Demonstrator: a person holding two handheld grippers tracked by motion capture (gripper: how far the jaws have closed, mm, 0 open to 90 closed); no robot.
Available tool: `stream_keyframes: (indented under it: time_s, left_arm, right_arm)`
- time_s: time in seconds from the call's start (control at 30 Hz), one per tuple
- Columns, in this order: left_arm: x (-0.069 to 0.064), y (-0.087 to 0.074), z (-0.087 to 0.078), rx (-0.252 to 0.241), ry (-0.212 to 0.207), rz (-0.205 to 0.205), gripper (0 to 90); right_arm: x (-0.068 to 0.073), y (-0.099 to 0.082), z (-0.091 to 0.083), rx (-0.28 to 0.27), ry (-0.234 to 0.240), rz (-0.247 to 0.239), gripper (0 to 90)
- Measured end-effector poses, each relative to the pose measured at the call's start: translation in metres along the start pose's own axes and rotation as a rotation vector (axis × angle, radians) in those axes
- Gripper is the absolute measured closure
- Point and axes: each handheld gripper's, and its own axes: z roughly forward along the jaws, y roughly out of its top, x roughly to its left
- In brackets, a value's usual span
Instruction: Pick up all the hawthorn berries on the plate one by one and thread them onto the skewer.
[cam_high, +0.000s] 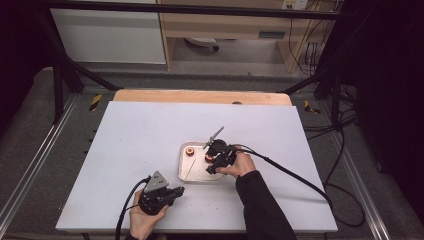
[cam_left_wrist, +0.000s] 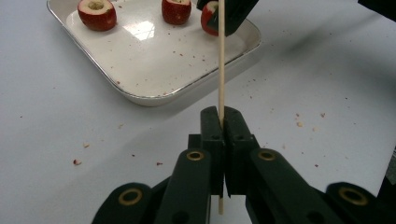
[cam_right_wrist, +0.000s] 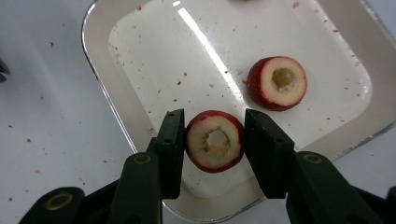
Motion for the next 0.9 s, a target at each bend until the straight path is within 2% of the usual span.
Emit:
stream_keyframes:
  time_s: [0.17,0.23,0.27,0.37,0.4,0.43,0.53,0.63,0.67,0.7,0.73,0.77,0.8,0.83,0.9]
  left_arm:
    - [-0.002,0.001,0.001,-0.012,0.003,-0.002,88.3]
    - [-0.003,0.001,0.001,-0.015,0.003,-0.004,88.3]
    - [-0.004,0.002,0.002,-0.016,0.004,-0.005,88.3]
    - [-0.006,0.003,0.004,-0.015,0.008,-0.005,88.3]
    - [-0.007,0.003,0.005,-0.015,0.009,-0.005,88.3]
    - [-0.008,0.004,0.006,-0.016,0.010,-0.008,88.3]
    - [-0.011,0.006,0.009,-0.015,0.020,-0.005,88.2]
    - [-0.015,0.009,0.012,-0.021,0.031,-0.005,88.2]
    - [-0.017,0.010,0.013,-0.021,0.037,-0.005,88.3]
    - [-0.019,0.010,0.014,-0.021,0.041,-0.001,88.3]
    - [-0.020,0.011,0.015,-0.022,0.047,-0.003,88.3]
    - [-0.022,0.012,0.016,-0.020,0.053,0.000,88.3]
    - [-0.023,0.013,0.017,-0.021,0.056,0.002,88.3]
    - [-0.025,0.014,0.019,-0.022,0.061,0.001,88.3]
    - [-0.028,0.015,0.021,-0.023,0.067,0.004,88.3]
  right_arm:
    - [-0.001,-0.004,-0.018,-0.084,-0.008,0.065,59.8]
    - [-0.002,-0.011,-0.029,-0.150,-0.011,0.111,59.9]
    - [-0.002,-0.011,-0.029,-0.150,-0.011,0.111,59.9]
    - [-0.004,-0.021,-0.037,-0.207,-0.019,0.144,59.9]
    - [-0.005,-0.028,-0.041,-0.258,-0.015,0.174,59.9]
    - [-0.005,-0.028,-0.041,-0.258,-0.015,0.174,59.9]
    - [-0.006,-0.039,-0.046,-0.324,-0.005,0.226,59.9]
    - [-0.007,-0.050,-0.050,-0.394,0.007,0.272,59.9]
    - [-0.008,-0.055,-0.051,-0.441,0.014,0.301,59.9]
    - [-0.008,-0.055,-0.051,-0.441,0.014,0.301,59.9]
    - [-0.009,-0.060,-0.053,-0.490,0.026,0.333,59.9]
    - [-0.009,-0.060,-0.053,-0.490,0.026,0.333,59.9]
    - [-0.009,-0.062,-0.054,-0.514,0.029,0.349,59.9]
    - [-0.010,-0.066,-0.056,-0.569,0.044,0.385,60.0]
    - [-0.010,-0.068,-0.057,-0.585,0.046,0.393,59.9]
